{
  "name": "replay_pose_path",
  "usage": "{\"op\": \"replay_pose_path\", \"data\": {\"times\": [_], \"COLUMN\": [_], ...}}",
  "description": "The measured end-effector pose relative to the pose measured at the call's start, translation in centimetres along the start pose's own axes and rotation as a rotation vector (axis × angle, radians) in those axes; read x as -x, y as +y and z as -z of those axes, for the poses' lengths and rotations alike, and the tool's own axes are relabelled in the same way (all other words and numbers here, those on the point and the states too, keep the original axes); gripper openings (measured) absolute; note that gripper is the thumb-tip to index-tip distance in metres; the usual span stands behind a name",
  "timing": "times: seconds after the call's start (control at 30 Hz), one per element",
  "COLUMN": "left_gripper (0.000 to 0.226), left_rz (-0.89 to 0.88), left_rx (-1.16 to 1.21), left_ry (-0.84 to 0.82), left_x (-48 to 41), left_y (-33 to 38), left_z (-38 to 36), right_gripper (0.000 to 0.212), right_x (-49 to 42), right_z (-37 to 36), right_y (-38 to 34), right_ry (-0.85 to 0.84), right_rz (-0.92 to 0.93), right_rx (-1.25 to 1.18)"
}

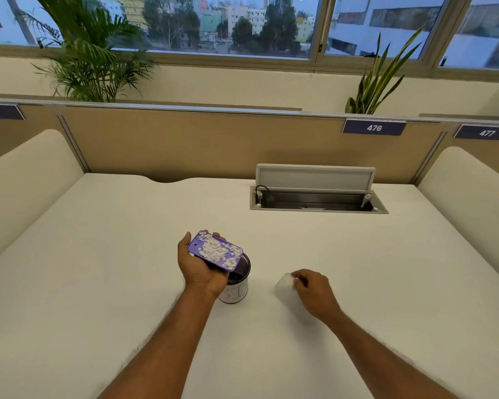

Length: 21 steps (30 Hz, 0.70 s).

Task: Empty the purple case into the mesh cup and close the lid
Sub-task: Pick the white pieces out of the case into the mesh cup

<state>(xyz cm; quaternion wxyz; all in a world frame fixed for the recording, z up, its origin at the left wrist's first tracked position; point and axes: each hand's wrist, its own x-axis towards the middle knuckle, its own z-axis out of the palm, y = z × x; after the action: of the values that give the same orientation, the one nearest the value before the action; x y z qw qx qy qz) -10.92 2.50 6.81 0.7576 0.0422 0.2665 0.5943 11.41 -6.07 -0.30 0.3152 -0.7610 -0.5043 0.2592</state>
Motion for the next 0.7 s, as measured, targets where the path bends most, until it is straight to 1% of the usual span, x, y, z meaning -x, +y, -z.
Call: {"op": "replay_pose_path", "data": {"times": [0.13,0.27,0.37,0.43,0.53,0.6,0.7], "left_gripper": [0.028,0.028,0.028,0.029,0.029,0.028,0.026], "left_rz": [-0.032,-0.038,-0.035,-0.024,0.007,0.024,0.049], "left_rx": [-0.016,-0.051,-0.077,-0.096,-0.126,-0.152,-0.194], "left_ry": [-0.007,0.001,0.004,0.001,0.008,0.002,-0.023], "left_x": [-1.1,-2.4,-3.0,-3.4,-3.9,-4.1,-4.5], "left_y": [1.7,2.7,3.0,3.0,2.8,2.8,2.9], "left_z": [-0.1,0.3,0.6,0.7,0.6,0.4,0.3], "right_gripper": [0.023,0.02,0.018,0.018,0.015,0.015,0.019], "right_x": [0.3,0.6,0.7,0.4,-0.9,-2.0,-3.6], "right_z": [-1.0,-1.4,-1.2,-0.9,-0.3,-0.1,-0.2], "right_y": [0.6,1.3,1.0,-0.5,-5.4,-9.4,-14.3], "right_ry": [-0.025,-0.05,-0.005,0.026,0.041,0.031,-0.014], "right_rz": [0.02,0.061,0.126,0.221,0.434,0.558,0.695], "right_rx": [0.067,0.233,0.326,0.293,0.192,0.145,0.168]}}
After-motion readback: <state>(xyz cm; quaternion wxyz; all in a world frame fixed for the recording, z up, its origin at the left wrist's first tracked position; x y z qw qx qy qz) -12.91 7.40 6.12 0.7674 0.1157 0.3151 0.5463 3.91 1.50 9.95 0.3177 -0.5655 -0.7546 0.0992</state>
